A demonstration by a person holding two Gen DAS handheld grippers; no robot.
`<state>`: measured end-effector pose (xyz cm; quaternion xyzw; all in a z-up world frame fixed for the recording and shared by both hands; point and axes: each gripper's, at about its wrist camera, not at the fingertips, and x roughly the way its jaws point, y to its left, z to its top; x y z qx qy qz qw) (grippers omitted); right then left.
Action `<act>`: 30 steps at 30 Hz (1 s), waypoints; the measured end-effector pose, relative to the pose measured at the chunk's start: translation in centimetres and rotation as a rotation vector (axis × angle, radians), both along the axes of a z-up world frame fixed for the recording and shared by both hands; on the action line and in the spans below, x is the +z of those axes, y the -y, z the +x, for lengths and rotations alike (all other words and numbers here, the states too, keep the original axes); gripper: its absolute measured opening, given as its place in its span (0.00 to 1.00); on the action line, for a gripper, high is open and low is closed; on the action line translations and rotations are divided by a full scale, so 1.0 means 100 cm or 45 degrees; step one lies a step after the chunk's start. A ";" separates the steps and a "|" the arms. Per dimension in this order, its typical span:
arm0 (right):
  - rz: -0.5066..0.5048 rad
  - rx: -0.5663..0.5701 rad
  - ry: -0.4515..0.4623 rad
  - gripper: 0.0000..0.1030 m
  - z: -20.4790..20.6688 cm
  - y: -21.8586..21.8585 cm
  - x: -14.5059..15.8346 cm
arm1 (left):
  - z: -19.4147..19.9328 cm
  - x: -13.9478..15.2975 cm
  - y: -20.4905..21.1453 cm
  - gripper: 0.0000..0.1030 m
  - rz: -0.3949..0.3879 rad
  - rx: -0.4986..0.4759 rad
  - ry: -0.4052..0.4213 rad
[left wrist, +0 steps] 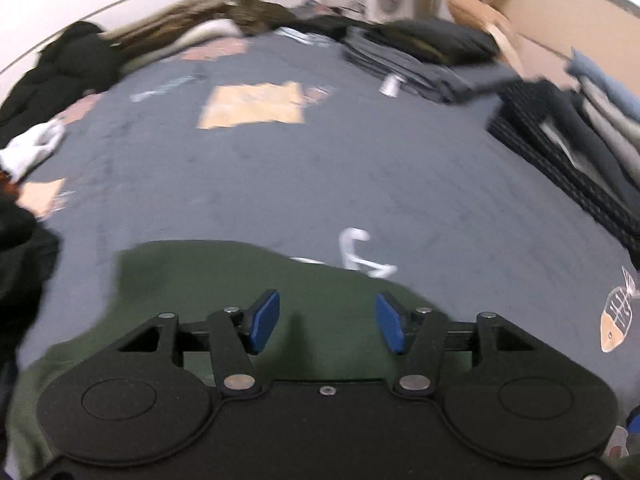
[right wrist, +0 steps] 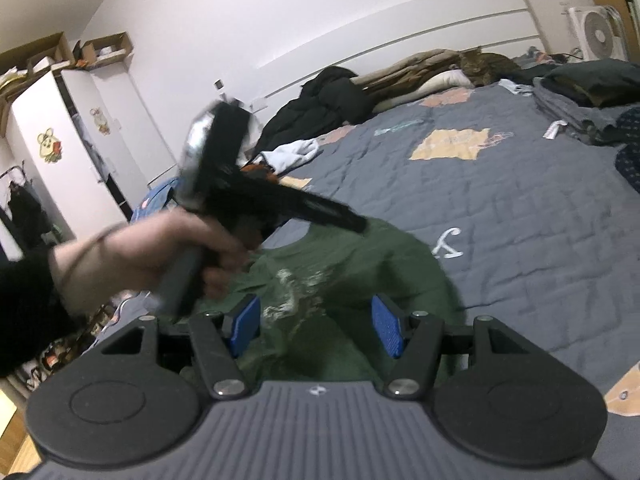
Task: Fold clothes
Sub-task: 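Drag the held collar with the left gripper across the shirt body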
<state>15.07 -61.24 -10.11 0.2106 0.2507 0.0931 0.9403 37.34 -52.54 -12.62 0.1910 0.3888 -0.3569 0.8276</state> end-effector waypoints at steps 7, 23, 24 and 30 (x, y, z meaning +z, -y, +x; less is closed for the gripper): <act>0.016 -0.097 -0.016 0.60 -0.003 0.024 -0.005 | 0.007 -0.027 0.037 0.58 0.014 0.167 -0.192; 0.007 -0.157 -0.030 0.60 -0.002 0.042 -0.013 | -0.024 -0.021 -0.106 0.07 -0.281 0.411 -0.275; 0.004 -0.152 -0.033 0.60 -0.001 0.041 -0.013 | -0.029 -0.019 -0.121 0.07 -0.308 0.433 -0.282; -0.039 -0.092 -0.035 0.60 0.004 0.026 -0.012 | -0.060 -0.004 -0.192 0.07 -0.458 0.546 -0.305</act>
